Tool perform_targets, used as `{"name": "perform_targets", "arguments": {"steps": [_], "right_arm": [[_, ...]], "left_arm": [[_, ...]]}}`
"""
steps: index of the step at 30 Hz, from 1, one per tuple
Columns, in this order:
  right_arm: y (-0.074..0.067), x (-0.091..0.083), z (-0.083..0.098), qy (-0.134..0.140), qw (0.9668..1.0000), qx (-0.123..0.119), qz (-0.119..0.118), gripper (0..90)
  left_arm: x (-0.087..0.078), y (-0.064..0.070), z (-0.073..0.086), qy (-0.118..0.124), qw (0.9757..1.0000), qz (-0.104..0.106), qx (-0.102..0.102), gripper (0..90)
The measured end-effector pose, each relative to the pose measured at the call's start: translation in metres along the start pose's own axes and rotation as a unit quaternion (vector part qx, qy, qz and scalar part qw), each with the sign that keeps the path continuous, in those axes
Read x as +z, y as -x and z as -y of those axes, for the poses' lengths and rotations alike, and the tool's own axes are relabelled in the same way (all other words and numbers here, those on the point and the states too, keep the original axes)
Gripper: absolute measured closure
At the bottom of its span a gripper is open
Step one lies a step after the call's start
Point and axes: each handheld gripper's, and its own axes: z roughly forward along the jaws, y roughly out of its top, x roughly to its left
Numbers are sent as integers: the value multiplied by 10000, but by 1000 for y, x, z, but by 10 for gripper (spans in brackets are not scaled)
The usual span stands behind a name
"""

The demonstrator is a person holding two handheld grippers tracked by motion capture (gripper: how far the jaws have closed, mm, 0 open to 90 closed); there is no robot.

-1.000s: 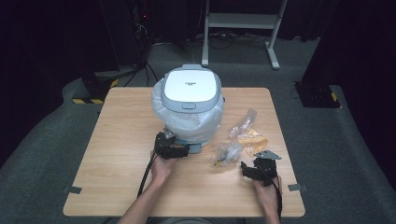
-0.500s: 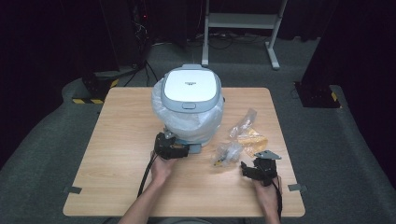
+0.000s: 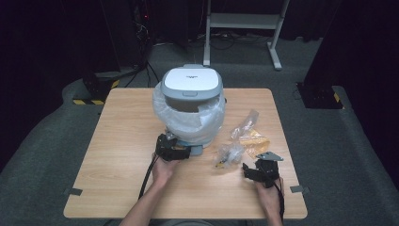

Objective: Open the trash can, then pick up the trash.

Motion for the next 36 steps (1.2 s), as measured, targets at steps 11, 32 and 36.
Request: {"name": "perform_targets", "arguments": {"steps": [11, 32, 36], "right_arm": [[0, 0, 0, 3, 10000, -9, -7, 203], [6, -1, -4, -211, 9997, 89, -85, 145], [10, -15, -4, 135, 9989, 313, -315, 150]], "left_arm": [[8, 7, 3, 225, 9993, -141, -250, 117], [7, 7, 12, 594, 9977, -157, -293, 146], [8, 7, 12, 612, 9973, -108, -383, 148]]}}
